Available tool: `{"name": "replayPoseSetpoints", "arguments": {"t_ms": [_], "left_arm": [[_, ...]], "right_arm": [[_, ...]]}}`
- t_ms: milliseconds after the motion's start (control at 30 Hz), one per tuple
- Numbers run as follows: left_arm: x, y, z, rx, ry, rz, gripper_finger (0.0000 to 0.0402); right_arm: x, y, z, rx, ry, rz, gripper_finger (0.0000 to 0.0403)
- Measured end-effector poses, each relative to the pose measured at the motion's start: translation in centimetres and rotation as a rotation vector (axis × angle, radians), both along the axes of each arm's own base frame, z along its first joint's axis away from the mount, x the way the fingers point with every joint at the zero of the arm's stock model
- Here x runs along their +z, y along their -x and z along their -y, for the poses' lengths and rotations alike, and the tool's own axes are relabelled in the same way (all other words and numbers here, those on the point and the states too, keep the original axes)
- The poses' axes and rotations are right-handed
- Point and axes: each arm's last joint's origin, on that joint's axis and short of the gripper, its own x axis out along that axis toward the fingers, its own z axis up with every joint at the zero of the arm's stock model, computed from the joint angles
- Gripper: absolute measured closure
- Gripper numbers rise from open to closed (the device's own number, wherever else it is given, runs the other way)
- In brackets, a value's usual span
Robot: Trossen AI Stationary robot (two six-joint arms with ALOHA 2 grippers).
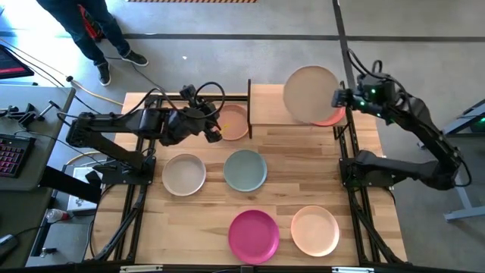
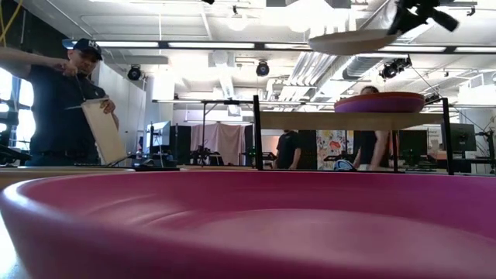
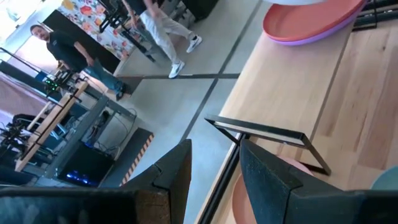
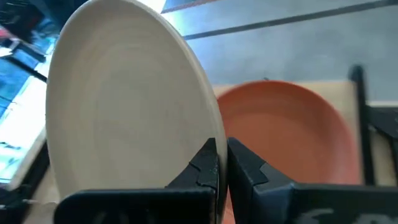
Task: Place and stack plates onto a shelf
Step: Stack the white plate on the orange plate on the shelf
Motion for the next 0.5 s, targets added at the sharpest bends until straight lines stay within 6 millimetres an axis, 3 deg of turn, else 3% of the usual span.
{"name": "replayPoseSetpoints", "arguments": {"t_ms": [200,500], "left_arm": [[0.0,0.0,0.0,-0.001,0.0,-0.002,0.0278],[0.0,0.0,0.0,-0.002,0.001,-0.001,0.0278]], "right_arm": [[-2.5,2.2,-1.3,-0.06,-0.046,0.018,0.0403],[-6.4,5.0,-3.7,-0.187,-0.094,0.214,0.0403]]}}
